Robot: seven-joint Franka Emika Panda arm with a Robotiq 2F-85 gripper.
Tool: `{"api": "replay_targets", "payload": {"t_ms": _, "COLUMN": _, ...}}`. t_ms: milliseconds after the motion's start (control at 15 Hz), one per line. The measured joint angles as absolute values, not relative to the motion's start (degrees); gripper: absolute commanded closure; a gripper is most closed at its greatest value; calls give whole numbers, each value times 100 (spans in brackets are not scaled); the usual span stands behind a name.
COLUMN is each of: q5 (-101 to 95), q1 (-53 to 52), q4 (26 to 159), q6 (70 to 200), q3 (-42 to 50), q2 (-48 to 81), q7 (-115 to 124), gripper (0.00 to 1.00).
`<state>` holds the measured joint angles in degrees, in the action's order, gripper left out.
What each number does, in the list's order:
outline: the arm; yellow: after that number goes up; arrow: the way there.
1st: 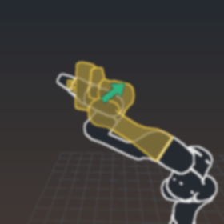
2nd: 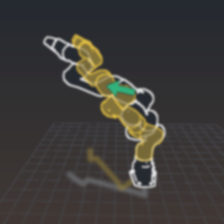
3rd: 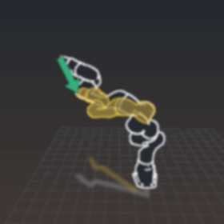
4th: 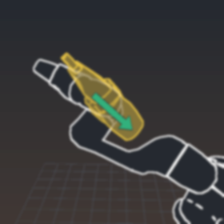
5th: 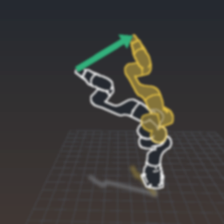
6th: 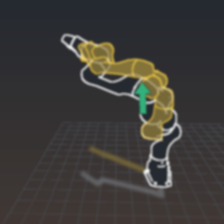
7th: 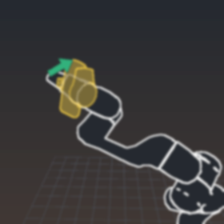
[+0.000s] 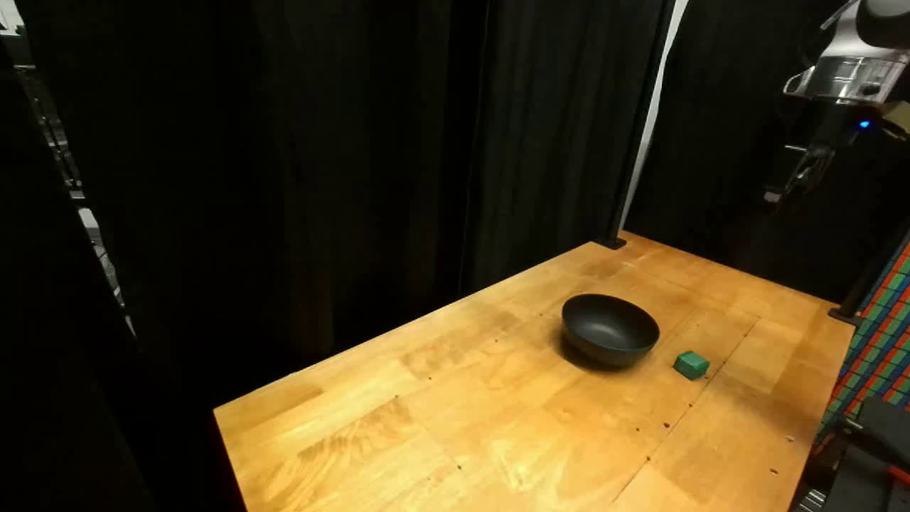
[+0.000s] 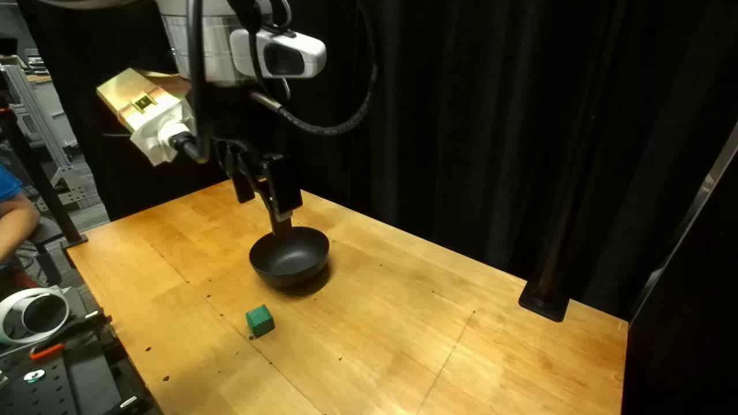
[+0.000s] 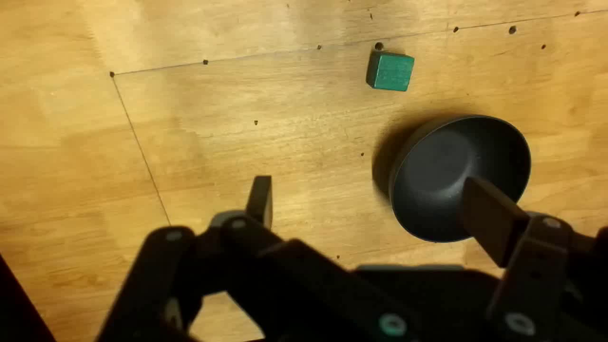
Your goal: Put the green block in the black bowl
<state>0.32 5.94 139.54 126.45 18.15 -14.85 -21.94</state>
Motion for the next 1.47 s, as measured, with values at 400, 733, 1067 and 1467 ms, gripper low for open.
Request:
{"api": "replay_targets", "payload": {"t_ms": 400, "q5": -93, "q1": 627, "q4": 13969, "q6": 12772, "q3": 1704, "q2": -1486, "q7": -2112, "gripper": 0}}
{"api": "replay_targets", "payload": {"t_ms": 733, "q5": -405, "q1": 603, "q4": 15058, "q6": 13822, "q3": 1053, "q2": -1350, "q7": -1409, "gripper": 0}}
{"api": "replay_targets", "payload": {"t_ms": 1067, "q5": -250, "q1": 404, "q4": 15844, "q6": 15068, "q3": 657, "q2": -1042, "q7": -971, "gripper": 0}}
{"api": "replay_targets", "payload": {"t_ms": 1467, "q5": 143, "q1": 192, "q4": 15854, "q6": 16469, "q3": 469, "q2": -44, "q7": -838, "gripper": 0}}
